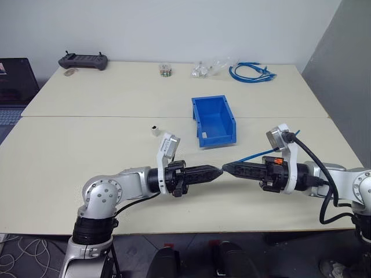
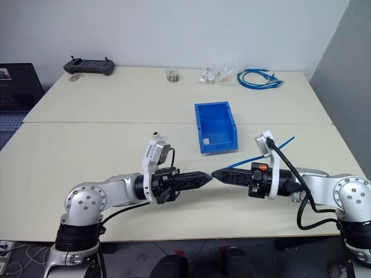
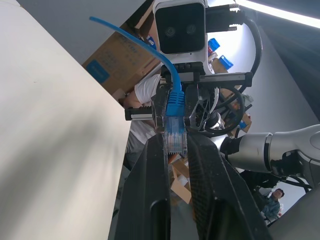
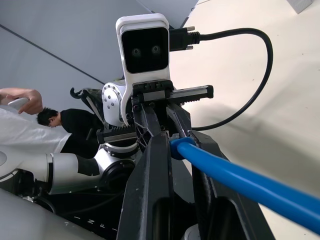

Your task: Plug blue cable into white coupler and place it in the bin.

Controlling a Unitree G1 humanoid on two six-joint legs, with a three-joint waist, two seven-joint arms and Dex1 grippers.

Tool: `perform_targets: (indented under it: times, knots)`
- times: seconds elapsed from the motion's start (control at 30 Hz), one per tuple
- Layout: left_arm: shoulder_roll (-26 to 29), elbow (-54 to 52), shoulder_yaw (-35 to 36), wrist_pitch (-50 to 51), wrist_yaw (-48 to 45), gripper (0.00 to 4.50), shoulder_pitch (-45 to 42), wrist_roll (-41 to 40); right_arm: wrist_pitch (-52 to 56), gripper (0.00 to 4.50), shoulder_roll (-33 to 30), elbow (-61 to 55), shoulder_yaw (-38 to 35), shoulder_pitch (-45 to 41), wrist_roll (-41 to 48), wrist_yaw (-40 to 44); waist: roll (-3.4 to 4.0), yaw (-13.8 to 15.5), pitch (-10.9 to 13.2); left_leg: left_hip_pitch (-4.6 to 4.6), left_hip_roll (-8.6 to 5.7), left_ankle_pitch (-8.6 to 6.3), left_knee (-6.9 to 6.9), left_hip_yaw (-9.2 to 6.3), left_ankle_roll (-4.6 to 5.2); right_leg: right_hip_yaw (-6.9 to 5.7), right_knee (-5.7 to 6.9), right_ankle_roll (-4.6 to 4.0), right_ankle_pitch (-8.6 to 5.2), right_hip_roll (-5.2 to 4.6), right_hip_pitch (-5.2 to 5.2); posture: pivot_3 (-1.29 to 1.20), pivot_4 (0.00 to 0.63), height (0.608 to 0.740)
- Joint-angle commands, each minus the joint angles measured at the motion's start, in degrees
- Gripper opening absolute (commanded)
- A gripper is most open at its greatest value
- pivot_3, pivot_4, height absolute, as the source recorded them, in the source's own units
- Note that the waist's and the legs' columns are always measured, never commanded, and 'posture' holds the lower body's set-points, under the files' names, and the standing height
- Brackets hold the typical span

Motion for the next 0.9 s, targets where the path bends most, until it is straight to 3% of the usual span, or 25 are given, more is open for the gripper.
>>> perform_targets:
  times: [0.03, 0.13, 0.27, 0.4, 0.5, 0.63, 0.77, 0.9]
  knots:
    - [3.44, -4.34, -1.13, -1.83, -4.29, 1.55, 1.24, 1.98, -0.74, 0.22, -0.38, -1.25, -0.55, -0.72, -0.01, 0.55, 0.00, -0.01, 0.00, 0.00, 0.01, 0.00, 0.00, -0.01, 0.00, 0.00, 0.00, 0.00, 0.00, 0.00, 0.00, 0.00, 0.150, 0.740]
    - [8.60, -8.17, -4.61, -7.10, -9.91, 2.16, 4.05, 9.09, -1.00, 0.22, -0.06, -0.78, -0.69, -1.18, -1.77, 1.12, 0.01, -0.07, 0.00, 0.00, 0.02, 0.00, -0.02, 0.00, 0.00, 0.01, 0.00, -0.01, 0.00, 0.01, -0.03, 0.00, 0.150, 0.740]
    - [11.71, -9.02, -7.28, -17.94, -9.78, 3.00, 8.93, 21.73, -0.93, 0.22, 0.60, -0.91, -0.48, -0.21, -4.97, 2.56, 0.01, 0.16, 0.00, 0.00, -0.01, 0.00, -0.02, 0.02, 0.00, 0.01, -0.02, -0.01, 0.00, -0.01, -0.02, 0.00, 0.150, 0.740]
    - [11.96, -6.81, -12.06, -30.82, 0.33, 3.81, 13.41, 41.00, -1.10, 0.22, 1.09, -0.70, -0.99, 0.06, -7.00, 3.58, 0.02, 0.34, 0.01, 0.00, 0.00, 0.00, -0.03, 0.01, 0.00, 0.02, -0.06, 0.00, 0.00, -0.04, -0.02, 0.00, 0.150, 0.740]
    - [6.31, -1.85, -12.18, -35.89, 14.06, 4.47, 12.99, 51.87, -0.99, 0.22, 1.09, 0.10, -1.47, -0.42, -8.27, 4.50, 0.02, 1.07, 0.01, -0.02, 0.03, 0.00, -0.02, 0.00, 0.01, 0.02, -0.07, 0.02, 0.02, -0.10, -0.03, 0.00, 0.150, 0.740]
    - [-3.23, 8.41, -10.72, -39.94, 32.90, 4.47, 7.61, 64.45, -0.55, 0.22, 1.07, 1.02, -1.45, -1.63, -9.88, 5.64, -0.02, 1.74, 0.02, -0.09, 0.06, 0.00, 0.05, -0.04, 0.02, -0.02, -0.08, 0.14, 0.09, -0.18, -0.02, 0.00, 0.150, 0.740]
    - [-14.54, 17.35, -5.80, -38.82, 46.84, 4.47, 1.96, 67.13, 0.00, 0.22, 0.95, 1.40, -1.41, -2.62, -10.83, 6.32, -0.05, 1.93, 0.00, -0.18, 0.02, 0.00, 0.07, -0.02, 0.03, -0.01, -0.15, 0.22, 0.15, -0.19, -0.02, 0.00, 0.150, 0.740]
    - [-23.28, 25.65, -2.12, -39.37, 53.48, 4.47, -3.00, 66.84, 0.48, 0.22, 0.20, 1.18, -2.00, -2.64, -10.95, 6.47, -0.06, 2.14, -0.02, -0.27, 0.01, -0.02, 0.09, -0.03, 0.07, -0.03, -0.28, 0.25, 0.18, -0.21, -0.02, 0.00, 0.150, 0.740]
